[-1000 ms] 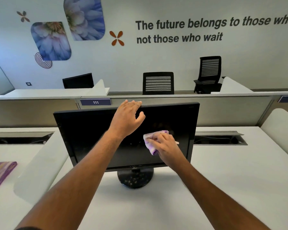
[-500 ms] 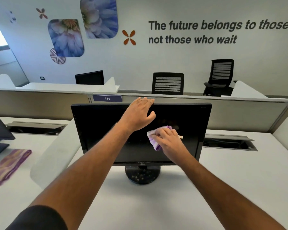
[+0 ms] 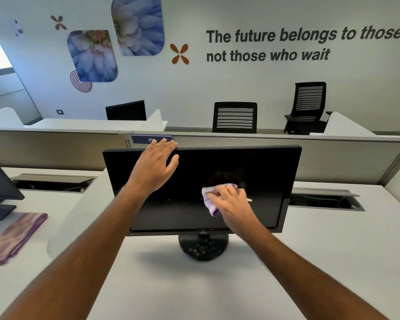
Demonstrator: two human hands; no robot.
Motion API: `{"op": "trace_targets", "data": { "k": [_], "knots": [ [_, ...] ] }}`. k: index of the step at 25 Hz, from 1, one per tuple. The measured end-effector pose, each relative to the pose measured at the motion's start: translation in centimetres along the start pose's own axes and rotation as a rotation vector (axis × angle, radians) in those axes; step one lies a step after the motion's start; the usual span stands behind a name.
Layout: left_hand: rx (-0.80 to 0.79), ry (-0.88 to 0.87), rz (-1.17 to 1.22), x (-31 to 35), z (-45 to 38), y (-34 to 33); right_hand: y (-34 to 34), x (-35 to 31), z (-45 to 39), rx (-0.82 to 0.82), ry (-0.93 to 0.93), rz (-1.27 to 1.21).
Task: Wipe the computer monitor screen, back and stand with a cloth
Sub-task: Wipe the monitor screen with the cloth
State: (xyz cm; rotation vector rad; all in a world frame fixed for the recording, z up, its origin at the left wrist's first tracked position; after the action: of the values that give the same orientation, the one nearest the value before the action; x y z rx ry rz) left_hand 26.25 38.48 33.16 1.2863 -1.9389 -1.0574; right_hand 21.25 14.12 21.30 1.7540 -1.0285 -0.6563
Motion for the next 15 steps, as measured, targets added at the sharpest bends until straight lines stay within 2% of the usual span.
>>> {"op": "trace_targets", "data": {
  "k": [5,8,12,15],
  "knots": [
    [0.079,0.044,-0.025,-2.3,1.4,0.4,-3.0,-0.2,2.0,-0.117,0.085,-0.004],
    [0.132,0.048,-0.026,-2.8,1.9,0.2,-2.5,0.3,2.3,-0.012,0.059,-0.005],
    [0.17,0.053,-0.025,-2.7,1.8,-0.4,-0.6,-1.9,-1.4,0.168,-0.031,-0.074],
    [0.156,0.022,-0.018,-3.3,1.8,-0.4,-2.0,-3.9,-1.9,0.099,0.032,-0.084]
  ]
}}
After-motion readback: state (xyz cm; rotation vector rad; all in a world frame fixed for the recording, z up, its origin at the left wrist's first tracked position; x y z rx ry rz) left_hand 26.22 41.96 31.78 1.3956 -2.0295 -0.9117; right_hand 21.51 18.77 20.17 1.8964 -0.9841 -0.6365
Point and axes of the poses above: each hand's wrist, its own z-axis away from the middle knuckle, its own y-axis out of the back of the hand, x = y × z, the point moved 4 cm from there along -z, towards the middle knuckle, and after that the axes turned 6 degrees about -z, right-handed, at the moved point
